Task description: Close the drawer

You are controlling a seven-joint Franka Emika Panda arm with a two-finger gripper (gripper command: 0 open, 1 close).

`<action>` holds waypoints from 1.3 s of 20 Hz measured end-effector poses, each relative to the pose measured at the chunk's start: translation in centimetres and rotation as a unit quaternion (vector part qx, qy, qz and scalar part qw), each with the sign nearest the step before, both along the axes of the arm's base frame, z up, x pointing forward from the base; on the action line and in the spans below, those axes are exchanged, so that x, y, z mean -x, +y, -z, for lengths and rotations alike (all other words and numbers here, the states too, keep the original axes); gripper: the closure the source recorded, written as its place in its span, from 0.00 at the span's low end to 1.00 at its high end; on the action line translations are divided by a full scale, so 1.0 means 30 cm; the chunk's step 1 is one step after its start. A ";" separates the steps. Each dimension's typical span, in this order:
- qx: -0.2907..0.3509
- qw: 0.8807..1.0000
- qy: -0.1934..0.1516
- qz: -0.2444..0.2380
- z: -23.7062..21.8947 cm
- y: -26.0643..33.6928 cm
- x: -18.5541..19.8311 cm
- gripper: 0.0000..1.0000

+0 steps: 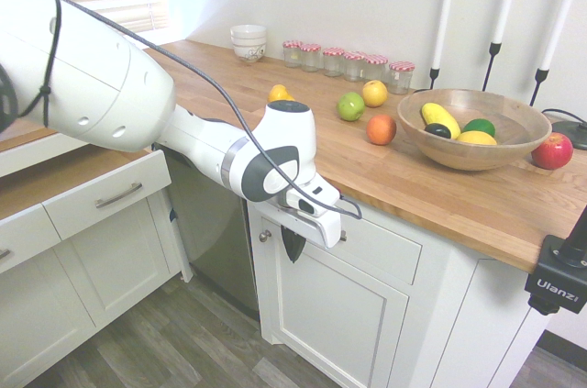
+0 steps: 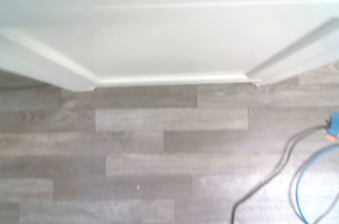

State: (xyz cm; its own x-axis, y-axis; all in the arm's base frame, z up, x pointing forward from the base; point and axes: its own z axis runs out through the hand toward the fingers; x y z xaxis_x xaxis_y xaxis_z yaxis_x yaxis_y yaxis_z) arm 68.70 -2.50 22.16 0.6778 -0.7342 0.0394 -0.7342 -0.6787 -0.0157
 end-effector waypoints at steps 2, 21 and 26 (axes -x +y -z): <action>0.000 1.000 0.002 -0.001 -0.065 -0.013 0.063 1.00; -0.006 1.000 -0.006 -0.004 -0.310 -0.058 0.654 0.00; -0.006 1.000 -0.006 -0.005 -0.309 -0.052 0.654 0.00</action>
